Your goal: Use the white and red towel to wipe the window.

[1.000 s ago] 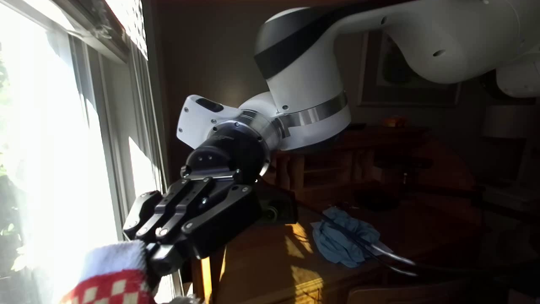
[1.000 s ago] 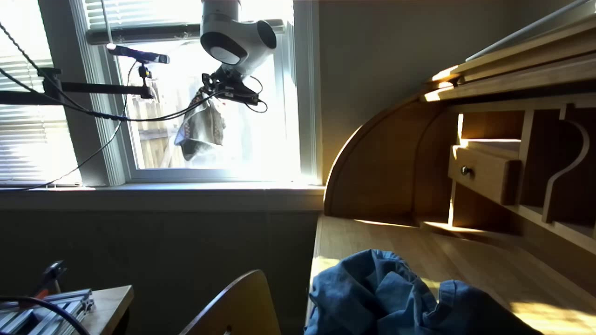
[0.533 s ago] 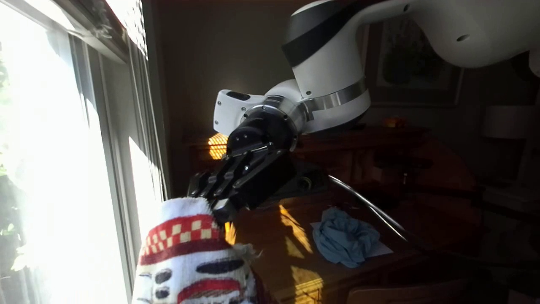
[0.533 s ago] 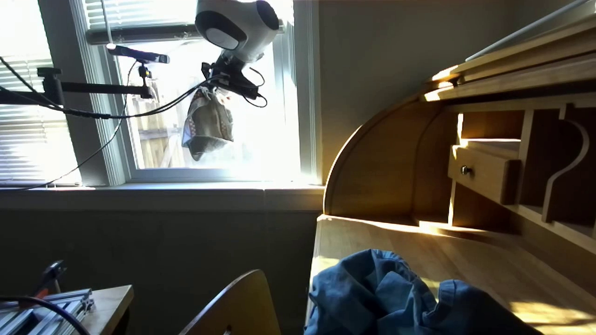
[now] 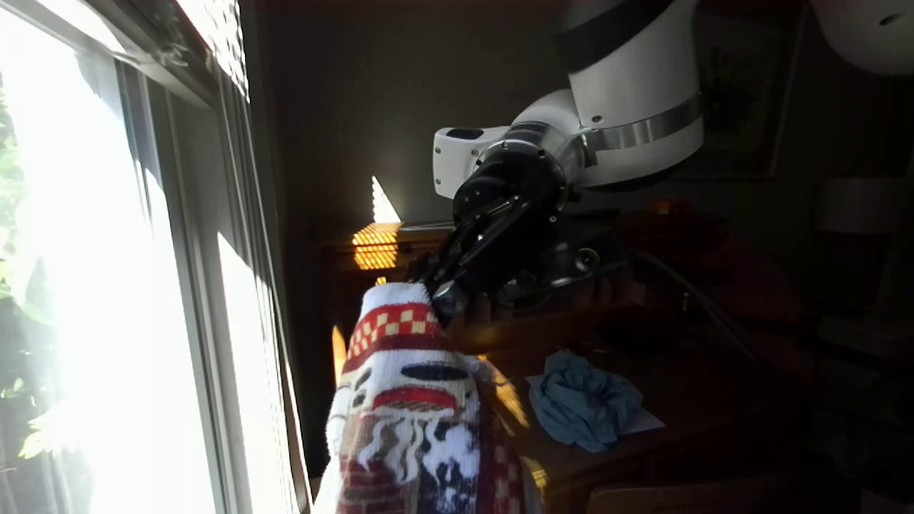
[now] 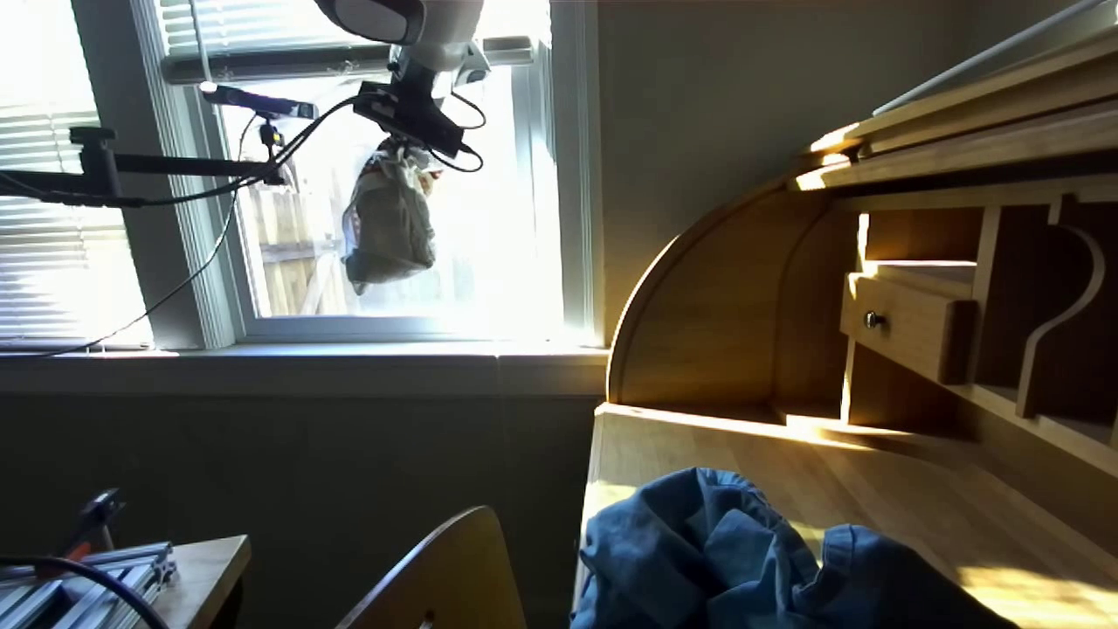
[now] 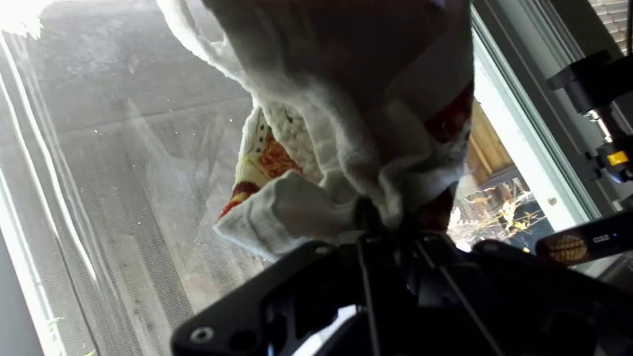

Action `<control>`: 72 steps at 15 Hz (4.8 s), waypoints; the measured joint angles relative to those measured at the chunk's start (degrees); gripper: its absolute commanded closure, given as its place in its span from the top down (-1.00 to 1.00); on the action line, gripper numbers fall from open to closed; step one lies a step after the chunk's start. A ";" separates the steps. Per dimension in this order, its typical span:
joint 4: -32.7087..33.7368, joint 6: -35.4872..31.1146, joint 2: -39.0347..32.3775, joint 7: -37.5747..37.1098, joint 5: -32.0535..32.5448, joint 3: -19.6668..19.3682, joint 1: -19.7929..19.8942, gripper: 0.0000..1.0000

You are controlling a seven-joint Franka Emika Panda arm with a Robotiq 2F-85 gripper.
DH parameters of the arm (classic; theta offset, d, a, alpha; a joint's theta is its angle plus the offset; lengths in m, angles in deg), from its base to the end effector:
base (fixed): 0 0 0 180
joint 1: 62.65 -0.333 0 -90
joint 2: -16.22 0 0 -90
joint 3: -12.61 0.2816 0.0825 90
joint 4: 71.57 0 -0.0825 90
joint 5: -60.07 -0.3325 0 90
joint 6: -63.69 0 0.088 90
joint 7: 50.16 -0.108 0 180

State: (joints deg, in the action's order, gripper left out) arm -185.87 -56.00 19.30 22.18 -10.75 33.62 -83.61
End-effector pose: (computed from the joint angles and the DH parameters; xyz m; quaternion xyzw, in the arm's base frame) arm 0.3549 0.3873 0.5100 -0.6533 -0.5517 -0.1940 0.4808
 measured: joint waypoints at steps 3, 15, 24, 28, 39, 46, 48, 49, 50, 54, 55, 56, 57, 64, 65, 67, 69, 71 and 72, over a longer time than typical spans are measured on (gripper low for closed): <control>-5.64 -3.06 5.33 -6.42 1.60 -0.51 0.65 -0.96; -19.28 -14.04 16.50 -21.59 16.64 -3.11 4.10 -0.83; -19.29 -15.37 14.84 -22.75 17.57 -3.93 3.93 -0.95; -19.25 -18.28 12.02 -26.18 20.24 -5.24 4.96 -0.95; -14.69 -20.90 2.92 -50.19 40.23 -8.62 7.93 -0.95; -6.05 -20.68 -4.48 -69.77 55.90 -10.18 9.76 -0.95; -3.21 -20.15 -6.96 -73.92 59.03 -10.85 10.09 -0.95; -1.72 -19.78 -8.25 -75.76 60.36 -11.16 10.16 -0.95; -0.20 -19.34 -9.56 -77.56 61.60 -11.45 10.17 -0.96; 4.50 -18.51 -14.07 -81.19 63.58 -11.79 10.14 -0.83; 4.49 -18.52 -14.28 -81.16 63.58 -11.79 10.14 -0.83; 4.48 -18.52 -14.27 -81.16 63.58 -11.79 10.14 -0.83; 4.48 -18.52 -14.20 -81.16 63.58 -11.79 10.14 -0.83; 4.41 -18.71 -16.68 -82.25 63.03 -12.54 10.63 -0.96; 4.49 -19.10 -17.56 -82.67 63.03 -12.88 10.83 -0.95; 5.06 -19.81 -19.56 -84.05 63.04 -13.79 11.09 -0.96; 6.22 -20.54 -21.65 -85.54 63.04 -14.78 11.16 -0.96; 8.11 -20.85 -23.96 -87.53 63.29 -15.64 11.05 -0.96; 9.16 -20.85 -25.14 -88.59 63.41 -16.01 10.91 -0.96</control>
State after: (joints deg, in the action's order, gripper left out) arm -176.71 -76.85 -5.84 -66.41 52.66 17.61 -72.70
